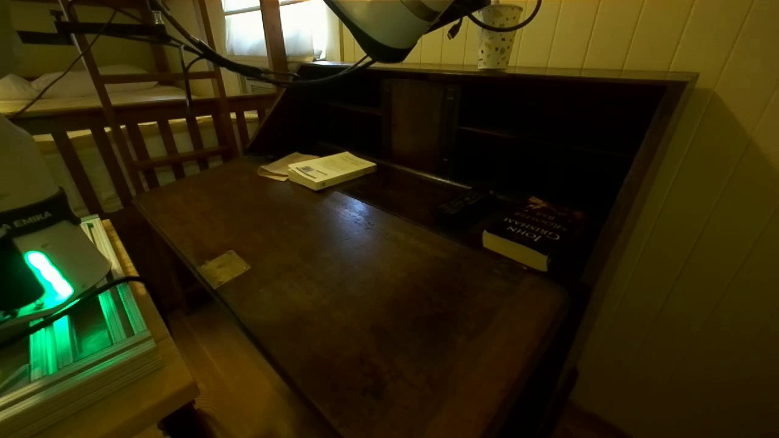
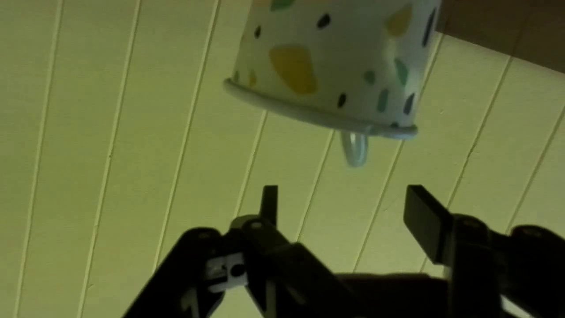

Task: Put the marker in the cup

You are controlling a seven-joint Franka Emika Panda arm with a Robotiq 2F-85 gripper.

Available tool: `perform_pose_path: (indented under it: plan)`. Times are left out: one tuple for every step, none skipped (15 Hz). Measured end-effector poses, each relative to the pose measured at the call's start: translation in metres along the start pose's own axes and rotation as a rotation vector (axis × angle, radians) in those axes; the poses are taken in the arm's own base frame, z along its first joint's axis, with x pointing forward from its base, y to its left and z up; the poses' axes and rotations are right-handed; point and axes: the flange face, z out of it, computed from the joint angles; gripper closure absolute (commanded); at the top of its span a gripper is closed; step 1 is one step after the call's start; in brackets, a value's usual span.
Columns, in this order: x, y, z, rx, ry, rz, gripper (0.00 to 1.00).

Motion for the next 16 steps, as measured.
perform_pose_path:
  plan:
    - [0.0, 0.0, 0.0, 0.0, 0.0, 0.0, 0.0]
    - [0.0, 0.0, 0.0, 0.0, 0.0, 0.0, 0.0]
    - [0.0, 0.0, 0.0, 0.0, 0.0, 0.001, 0.0]
    - [0.0001, 0.0, 0.0, 0.0, 0.0, 0.001, 0.0]
    - [0.0001, 0.0, 0.0, 0.0, 0.001, 0.001, 0.0]
    - [0.0001, -0.0001, -0.0001, 0.0, 0.001, 0.001, 0.0]
    - [0.0001, -0.0001, -0.0001, 0.0, 0.001, 0.001, 0.0]
    - [0.0001, -0.0001, -0.0001, 0.001, 0.001, 0.001, 0.0]
    - [0.0002, -0.0001, -0.0001, 0.001, 0.001, 0.001, 0.0]
    - [0.0003, -0.0002, -0.0001, 0.001, 0.002, 0.003, 0.0]
    - [0.0006, -0.0002, -0.0002, 0.001, 0.002, 0.007, 0.0]
    - [0.0012, -0.0001, -0.0004, 0.001, 0.003, 0.015, 0.0]
    - [0.0025, -0.0001, -0.0008, 0.001, 0.005, 0.023, 0.0]
    - [0.0046, 0.0004, -0.0016, 0.0, 0.007, 0.031, 0.0]
    - [0.0072, 0.0008, -0.0026, -0.001, 0.01, 0.039, 0.0]
    - [0.01, 0.0013, -0.0039, -0.002, 0.014, 0.045, 0.0]
